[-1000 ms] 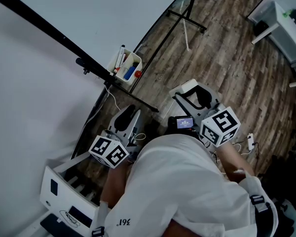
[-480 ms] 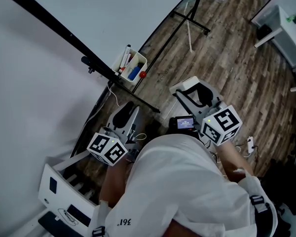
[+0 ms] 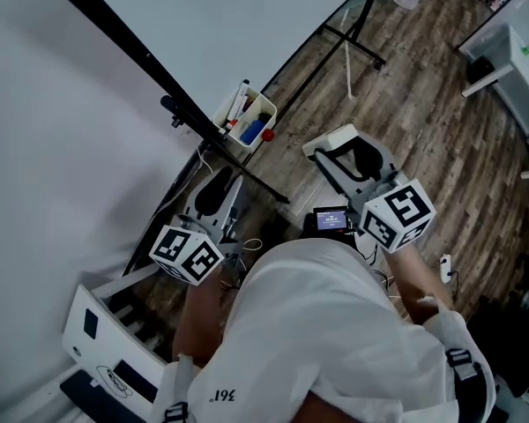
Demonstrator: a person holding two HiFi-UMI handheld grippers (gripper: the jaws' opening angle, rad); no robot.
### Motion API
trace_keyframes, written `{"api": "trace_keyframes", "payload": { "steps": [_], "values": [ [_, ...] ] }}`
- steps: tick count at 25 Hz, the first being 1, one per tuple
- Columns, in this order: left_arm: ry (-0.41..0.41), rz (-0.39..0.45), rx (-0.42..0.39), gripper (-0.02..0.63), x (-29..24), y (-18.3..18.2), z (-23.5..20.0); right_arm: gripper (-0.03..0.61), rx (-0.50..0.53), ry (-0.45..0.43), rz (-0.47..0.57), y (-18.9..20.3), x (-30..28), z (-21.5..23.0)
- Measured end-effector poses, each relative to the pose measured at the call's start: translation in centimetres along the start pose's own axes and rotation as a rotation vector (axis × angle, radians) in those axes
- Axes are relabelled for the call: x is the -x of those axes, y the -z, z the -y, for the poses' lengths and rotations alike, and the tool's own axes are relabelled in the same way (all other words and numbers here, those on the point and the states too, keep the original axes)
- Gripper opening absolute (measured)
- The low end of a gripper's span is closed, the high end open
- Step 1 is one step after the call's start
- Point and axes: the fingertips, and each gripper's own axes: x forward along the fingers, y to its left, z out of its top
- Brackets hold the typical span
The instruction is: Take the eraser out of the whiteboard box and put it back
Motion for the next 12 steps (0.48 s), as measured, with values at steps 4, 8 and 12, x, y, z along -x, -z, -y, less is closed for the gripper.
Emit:
{"api": "trace_keyframes", "payload": {
  "steps": [4, 8, 12],
  "values": [
    [-0.012, 0.012, -0.010, 0.138, -0.5, -0.9, -1.2, 0.264, 0.019, -0.023, 0.005, -0.8, -1.6, -0.3],
    [-0.014, 0.017, -0.025, 0.138, -1.1, -1.7, -1.9, 0.263, 0.043, -0.044, 0.013, -1.8, -3.3, -0.5],
    [-0.022, 0.016, -0.035, 0.138, -1.8, -2.0, -2.9, 0.264, 0.065, -0.058, 0.018, -2.5, -5.0, -0.6]
  ]
}}
